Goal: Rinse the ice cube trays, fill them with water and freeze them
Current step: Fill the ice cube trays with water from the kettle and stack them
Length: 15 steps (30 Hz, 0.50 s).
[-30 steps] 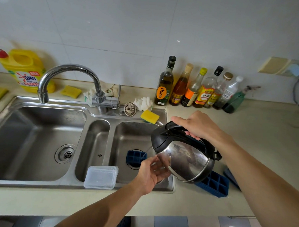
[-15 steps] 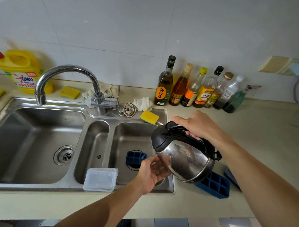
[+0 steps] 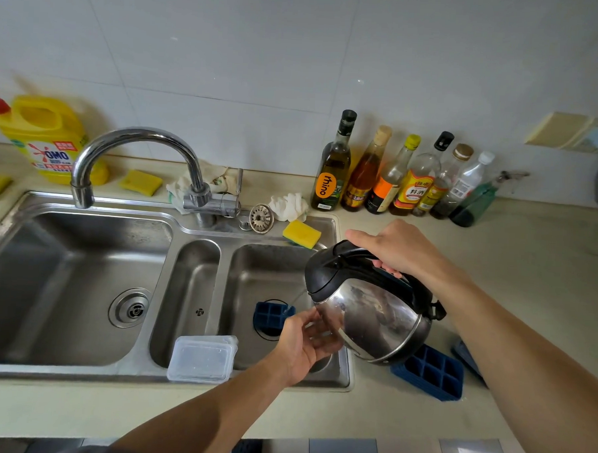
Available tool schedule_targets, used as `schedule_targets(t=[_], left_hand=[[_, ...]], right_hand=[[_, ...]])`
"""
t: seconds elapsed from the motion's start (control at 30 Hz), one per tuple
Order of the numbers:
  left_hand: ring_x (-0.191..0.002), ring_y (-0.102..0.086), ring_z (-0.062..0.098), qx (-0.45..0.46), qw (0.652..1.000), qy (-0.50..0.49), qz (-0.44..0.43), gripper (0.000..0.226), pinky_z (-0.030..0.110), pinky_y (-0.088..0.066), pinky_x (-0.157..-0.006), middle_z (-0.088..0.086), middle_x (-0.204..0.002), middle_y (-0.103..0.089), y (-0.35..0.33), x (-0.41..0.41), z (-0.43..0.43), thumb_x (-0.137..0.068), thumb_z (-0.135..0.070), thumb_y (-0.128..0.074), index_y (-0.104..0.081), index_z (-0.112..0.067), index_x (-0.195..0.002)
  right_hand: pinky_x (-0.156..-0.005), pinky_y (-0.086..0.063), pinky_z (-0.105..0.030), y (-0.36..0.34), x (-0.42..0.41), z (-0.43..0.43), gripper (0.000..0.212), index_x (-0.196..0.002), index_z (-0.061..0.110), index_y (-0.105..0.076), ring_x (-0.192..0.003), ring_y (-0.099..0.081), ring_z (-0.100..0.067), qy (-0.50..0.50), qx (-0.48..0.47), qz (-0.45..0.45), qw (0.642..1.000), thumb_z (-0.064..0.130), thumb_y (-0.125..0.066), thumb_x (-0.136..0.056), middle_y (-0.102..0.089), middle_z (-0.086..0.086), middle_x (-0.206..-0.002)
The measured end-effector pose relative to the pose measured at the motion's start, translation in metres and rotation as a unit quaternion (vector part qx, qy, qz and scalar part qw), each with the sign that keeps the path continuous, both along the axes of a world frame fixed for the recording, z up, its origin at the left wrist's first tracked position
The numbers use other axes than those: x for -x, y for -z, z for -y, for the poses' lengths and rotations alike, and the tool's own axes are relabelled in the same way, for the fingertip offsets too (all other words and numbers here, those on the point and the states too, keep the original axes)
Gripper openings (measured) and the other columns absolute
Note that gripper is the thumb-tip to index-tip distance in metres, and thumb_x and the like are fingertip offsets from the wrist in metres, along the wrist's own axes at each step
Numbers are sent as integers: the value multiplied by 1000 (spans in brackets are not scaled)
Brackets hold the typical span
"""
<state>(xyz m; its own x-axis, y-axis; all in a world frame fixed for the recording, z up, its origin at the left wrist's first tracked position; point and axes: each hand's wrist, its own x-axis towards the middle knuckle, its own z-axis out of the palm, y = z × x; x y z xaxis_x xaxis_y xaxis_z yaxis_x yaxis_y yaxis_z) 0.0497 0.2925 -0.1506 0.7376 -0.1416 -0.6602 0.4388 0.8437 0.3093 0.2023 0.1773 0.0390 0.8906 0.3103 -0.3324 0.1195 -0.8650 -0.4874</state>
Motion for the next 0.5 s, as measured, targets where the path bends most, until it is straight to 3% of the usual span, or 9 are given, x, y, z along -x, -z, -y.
schedule_targets(t=[0.5], left_hand=[[-111,-69,40,-16,1000,-8,-10,36,50,-59,-88,25,-121,-69,-1,0,-8,-104,-27,-48,-61,-1,-125]], right_hand=[[-49,-44,-26,1,-1,-11,74,-53,7,-63,-33,-51,-9,-11,-2,-4,1000,75,-59,-83,-64,2,-47]])
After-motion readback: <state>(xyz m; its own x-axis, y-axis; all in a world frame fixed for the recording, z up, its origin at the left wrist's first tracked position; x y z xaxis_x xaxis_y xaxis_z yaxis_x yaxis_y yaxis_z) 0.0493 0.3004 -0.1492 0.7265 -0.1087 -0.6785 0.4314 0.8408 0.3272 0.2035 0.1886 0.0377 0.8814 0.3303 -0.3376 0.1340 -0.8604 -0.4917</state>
